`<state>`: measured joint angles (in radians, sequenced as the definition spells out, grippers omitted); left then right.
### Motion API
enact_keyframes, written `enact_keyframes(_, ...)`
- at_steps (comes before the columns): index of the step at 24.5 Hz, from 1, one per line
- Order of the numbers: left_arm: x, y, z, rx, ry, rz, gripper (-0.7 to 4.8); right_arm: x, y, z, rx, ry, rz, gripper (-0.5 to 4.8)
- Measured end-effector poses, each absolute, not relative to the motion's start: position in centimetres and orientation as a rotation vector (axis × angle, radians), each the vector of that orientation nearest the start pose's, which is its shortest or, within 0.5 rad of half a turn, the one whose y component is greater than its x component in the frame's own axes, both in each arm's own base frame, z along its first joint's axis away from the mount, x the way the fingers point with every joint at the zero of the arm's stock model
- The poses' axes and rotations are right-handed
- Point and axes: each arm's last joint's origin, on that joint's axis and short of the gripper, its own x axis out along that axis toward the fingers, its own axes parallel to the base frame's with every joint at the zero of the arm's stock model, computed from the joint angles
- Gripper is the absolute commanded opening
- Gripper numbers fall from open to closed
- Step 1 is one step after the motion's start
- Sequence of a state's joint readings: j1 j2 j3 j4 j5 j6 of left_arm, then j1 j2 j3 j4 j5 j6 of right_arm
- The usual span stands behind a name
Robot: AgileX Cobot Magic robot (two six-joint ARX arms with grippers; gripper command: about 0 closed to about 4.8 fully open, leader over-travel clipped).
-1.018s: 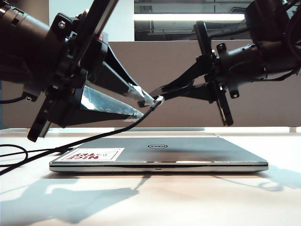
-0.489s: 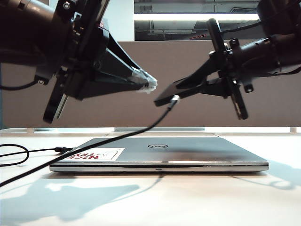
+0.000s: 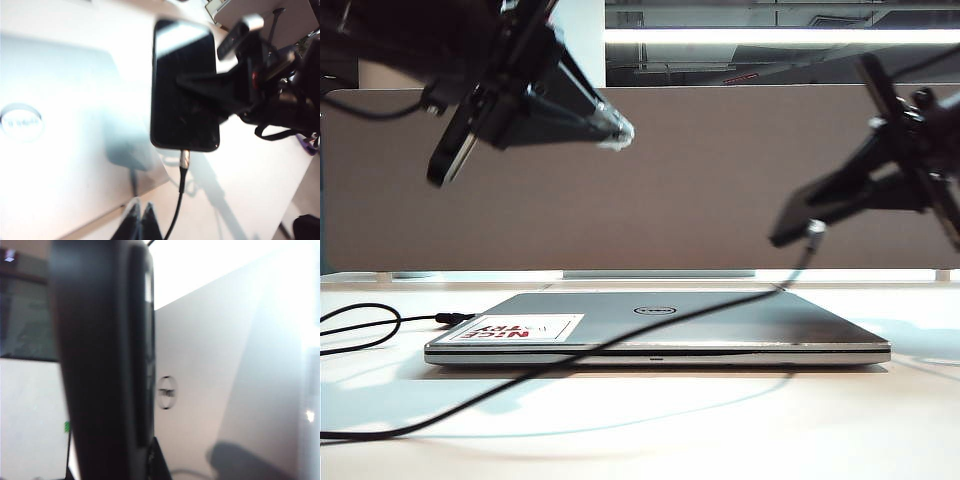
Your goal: Pick up the charging cable and the phone, plug the charging cable into the charging port on the phone, and finally place them back on the table.
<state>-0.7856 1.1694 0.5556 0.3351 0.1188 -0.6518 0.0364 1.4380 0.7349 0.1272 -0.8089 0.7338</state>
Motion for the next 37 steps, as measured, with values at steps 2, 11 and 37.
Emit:
enact_keyframes(2, 17.2, -17.7, 23.5, -0.471, 0.534, -0.782, -0.06, 28.2, 1.5, 20.2, 0.891, 0.851, 0.536, -0.06)
enact_keyframes(11, 17.2, -17.7, 23.3, -0.438, 0.572, -0.769, -0.06, 28.8, -0.1, 22.9, 0.646, 0.929, 0.452, -0.06)
enact_keyframes(37, 17.2, -17.7, 23.3, -0.434, 0.575, -0.769, -0.06, 33.9, -1.1, 18.8, 0.557, 1.279, 0.43, -0.06)
